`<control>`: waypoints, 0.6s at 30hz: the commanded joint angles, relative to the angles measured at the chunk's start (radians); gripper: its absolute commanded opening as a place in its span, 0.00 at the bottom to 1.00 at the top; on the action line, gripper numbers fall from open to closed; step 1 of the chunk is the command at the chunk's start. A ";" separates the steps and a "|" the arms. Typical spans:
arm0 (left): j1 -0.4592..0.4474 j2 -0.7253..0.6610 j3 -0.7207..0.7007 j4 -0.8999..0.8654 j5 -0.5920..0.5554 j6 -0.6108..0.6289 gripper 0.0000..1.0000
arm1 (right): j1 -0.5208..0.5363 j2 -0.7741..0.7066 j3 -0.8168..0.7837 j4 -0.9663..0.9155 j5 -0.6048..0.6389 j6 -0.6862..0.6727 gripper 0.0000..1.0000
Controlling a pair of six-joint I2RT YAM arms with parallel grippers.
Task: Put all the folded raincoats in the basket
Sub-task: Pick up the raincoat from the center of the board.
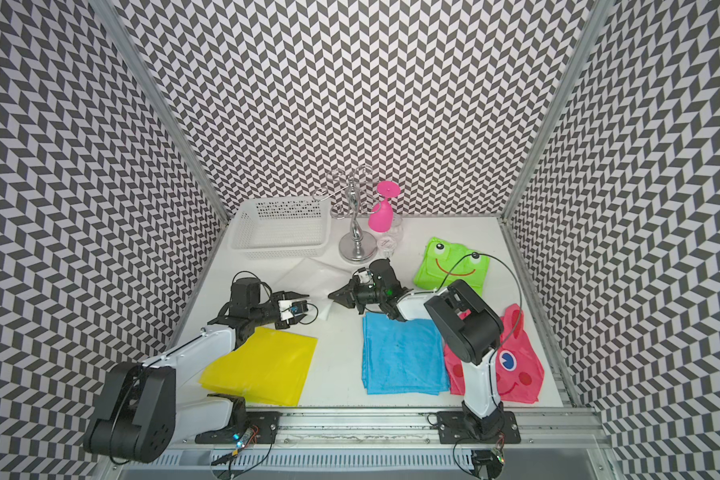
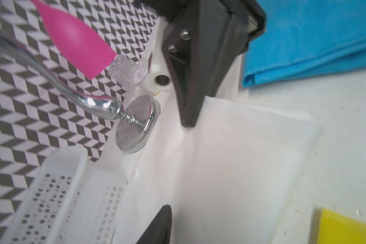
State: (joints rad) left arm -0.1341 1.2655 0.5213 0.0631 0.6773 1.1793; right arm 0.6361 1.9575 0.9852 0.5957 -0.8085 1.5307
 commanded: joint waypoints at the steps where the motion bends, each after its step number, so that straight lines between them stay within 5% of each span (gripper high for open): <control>1: 0.012 0.001 0.034 -0.027 0.008 0.004 0.22 | -0.009 -0.027 -0.010 0.089 -0.024 0.012 0.00; 4: 0.014 -0.004 0.049 -0.083 0.008 0.046 0.00 | -0.015 -0.038 -0.004 0.090 -0.021 -0.011 0.00; 11: 0.016 -0.018 0.145 -0.206 0.028 0.041 0.00 | -0.019 -0.113 0.066 -0.101 -0.026 -0.288 0.36; 18: 0.040 0.055 0.328 -0.387 0.090 0.012 0.00 | -0.041 -0.297 0.010 -0.257 0.099 -0.741 0.45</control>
State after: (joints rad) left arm -0.1101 1.2968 0.7853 -0.2092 0.7036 1.2064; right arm 0.6037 1.7500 1.0210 0.3801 -0.7795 1.0718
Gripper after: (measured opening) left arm 0.070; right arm 0.453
